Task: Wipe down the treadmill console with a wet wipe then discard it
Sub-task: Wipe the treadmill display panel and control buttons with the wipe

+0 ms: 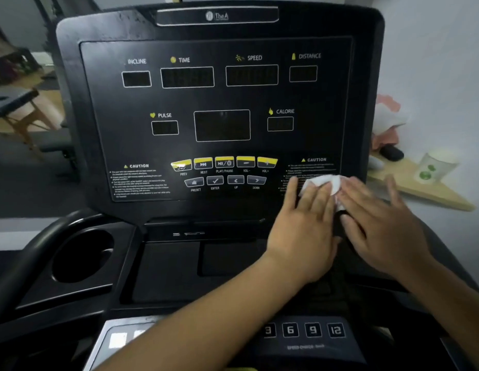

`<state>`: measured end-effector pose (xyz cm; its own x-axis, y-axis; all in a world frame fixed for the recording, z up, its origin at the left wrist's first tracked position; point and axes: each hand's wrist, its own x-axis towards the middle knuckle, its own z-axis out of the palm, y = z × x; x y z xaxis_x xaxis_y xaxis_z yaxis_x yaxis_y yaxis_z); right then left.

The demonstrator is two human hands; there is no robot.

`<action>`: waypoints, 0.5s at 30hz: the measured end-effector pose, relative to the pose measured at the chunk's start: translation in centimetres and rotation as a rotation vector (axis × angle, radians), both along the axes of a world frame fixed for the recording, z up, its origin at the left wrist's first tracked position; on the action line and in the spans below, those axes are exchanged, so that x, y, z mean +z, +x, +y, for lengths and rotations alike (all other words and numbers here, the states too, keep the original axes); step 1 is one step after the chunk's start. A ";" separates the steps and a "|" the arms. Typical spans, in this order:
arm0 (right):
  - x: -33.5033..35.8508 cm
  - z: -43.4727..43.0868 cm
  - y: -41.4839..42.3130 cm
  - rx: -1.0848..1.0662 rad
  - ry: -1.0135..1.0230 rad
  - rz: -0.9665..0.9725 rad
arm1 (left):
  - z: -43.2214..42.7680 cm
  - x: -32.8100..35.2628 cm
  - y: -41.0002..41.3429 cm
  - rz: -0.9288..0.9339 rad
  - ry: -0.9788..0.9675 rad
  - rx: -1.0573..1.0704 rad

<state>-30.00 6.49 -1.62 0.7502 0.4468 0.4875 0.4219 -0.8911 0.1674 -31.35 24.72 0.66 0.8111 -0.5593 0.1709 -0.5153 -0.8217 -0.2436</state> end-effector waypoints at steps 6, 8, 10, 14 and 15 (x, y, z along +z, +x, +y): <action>-2.1 0.8 -1.0 0.099 -0.057 0.009 | 3.0 -1.9 -1.0 -0.018 0.006 -0.001; -2.2 2.3 -0.8 0.152 -0.063 0.008 | 5.7 -2.2 -1.2 -0.059 -0.024 0.001; -1.6 3.4 -0.1 0.194 -0.076 -0.015 | 8.1 -2.2 -1.2 -0.075 -0.034 -0.007; 0.1 6.9 1.3 0.311 -0.187 -0.039 | 12.5 -2.5 -1.7 -0.083 -0.040 0.030; 0.3 8.3 1.5 0.336 -0.209 -0.039 | 13.7 -2.7 -1.9 -0.088 -0.057 0.047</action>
